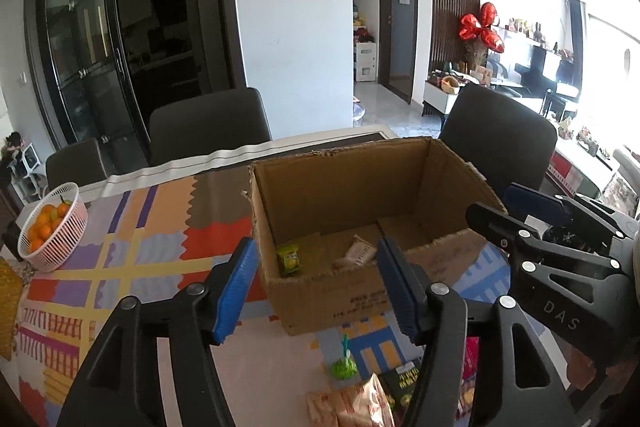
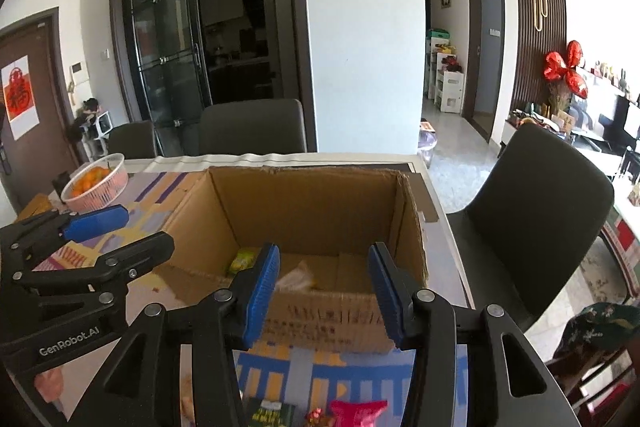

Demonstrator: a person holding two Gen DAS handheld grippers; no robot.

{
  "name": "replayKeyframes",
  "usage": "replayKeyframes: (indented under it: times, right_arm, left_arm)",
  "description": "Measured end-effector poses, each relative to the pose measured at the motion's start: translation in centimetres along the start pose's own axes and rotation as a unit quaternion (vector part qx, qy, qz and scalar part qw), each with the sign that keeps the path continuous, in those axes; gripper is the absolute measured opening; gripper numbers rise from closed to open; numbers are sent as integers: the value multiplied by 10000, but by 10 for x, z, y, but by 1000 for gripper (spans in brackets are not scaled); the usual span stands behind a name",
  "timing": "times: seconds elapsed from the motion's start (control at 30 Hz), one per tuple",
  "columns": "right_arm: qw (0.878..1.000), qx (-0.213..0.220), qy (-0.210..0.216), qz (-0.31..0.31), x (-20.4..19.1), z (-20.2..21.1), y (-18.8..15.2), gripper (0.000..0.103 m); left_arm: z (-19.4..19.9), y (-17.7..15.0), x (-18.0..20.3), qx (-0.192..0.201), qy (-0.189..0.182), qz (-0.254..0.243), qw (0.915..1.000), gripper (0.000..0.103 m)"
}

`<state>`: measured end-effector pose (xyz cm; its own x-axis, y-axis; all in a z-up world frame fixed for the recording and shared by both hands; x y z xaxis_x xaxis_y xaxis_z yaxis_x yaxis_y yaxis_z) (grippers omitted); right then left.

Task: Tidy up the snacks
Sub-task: 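Open both tools to drop the snacks into the box, then move both tools back down to the snack pile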

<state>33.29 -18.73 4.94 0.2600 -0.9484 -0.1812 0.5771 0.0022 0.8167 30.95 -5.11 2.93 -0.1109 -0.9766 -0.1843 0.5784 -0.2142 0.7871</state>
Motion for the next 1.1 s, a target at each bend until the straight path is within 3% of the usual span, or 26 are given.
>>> replayKeyframes:
  times: [0.43,0.5,0.8,1.1]
  right_arm:
    - [9999,21,98,-99,-14,55,-32,48]
    - [9999,9,38,-109,-15,62,-38,53]
    - [9989,-332,-207,-274,-2,61,-64,55]
    - [9934,-905,-420,-563,14,41,-106,55]
  left_arm:
    - [53,-37,6,36,-186,-15,9998,66]
    - [56,-45,8,-11,-183,-9,9998,66]
    - [49,-75,12,-323,-54,-176,9993,66]
    - [16,-111,21,-939,-124,-347,9949,66]
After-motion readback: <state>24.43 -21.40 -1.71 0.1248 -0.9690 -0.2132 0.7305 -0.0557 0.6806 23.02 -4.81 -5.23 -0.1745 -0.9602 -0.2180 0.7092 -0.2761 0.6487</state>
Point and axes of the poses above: each gripper's, at about its wrist camera, not at the fingertips, and z roughly against the way its jaws point, x to its right, y to its top, the point moved 5 cm from there along -z, roughly the way its jaws point, and after that the axes turned 13 degrees about y, right-handed, at the moved point
